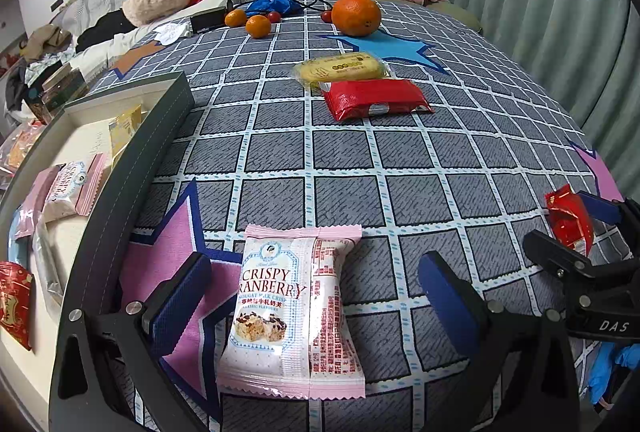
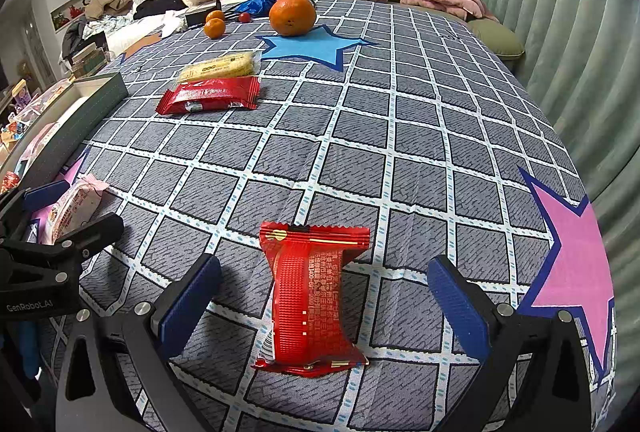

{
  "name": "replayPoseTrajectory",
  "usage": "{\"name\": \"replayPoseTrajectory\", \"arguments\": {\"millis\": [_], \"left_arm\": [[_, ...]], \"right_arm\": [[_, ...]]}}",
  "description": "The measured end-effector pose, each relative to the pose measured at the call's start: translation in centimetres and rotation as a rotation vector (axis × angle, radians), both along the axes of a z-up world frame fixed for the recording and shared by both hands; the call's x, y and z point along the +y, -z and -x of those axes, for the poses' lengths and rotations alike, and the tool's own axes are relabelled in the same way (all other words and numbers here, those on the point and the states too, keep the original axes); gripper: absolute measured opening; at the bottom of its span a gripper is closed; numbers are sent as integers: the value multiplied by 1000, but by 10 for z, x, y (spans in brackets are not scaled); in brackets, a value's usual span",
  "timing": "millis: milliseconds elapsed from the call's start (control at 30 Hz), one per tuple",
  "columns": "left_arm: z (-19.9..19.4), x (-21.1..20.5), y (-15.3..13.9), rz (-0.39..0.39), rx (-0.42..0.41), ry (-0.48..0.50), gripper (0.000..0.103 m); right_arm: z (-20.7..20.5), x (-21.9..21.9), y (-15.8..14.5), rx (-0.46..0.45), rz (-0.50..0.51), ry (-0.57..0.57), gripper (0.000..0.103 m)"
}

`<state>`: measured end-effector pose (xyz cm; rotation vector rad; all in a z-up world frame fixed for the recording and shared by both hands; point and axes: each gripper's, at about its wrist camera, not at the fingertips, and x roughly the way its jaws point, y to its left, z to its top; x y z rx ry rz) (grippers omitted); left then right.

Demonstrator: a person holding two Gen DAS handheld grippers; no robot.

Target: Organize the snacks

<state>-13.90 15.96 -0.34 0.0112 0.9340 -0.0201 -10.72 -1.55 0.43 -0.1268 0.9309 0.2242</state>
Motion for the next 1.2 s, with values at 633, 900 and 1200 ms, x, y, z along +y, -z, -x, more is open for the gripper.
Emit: {"name": "replayPoseTrajectory", "arguments": {"millis": [633,900,1200], "left_arm": [[1,0,1,-1,0,-1,103],[-1,0,-3,-3,54,-16,103],[0,-15,-13,3,119,24,51]], "right_arm": [[2,-1,-2,8,1,-11,103],[-3,1,-3,81,15,-20,103],[4,2,-13,106,34,-51,51]]}}
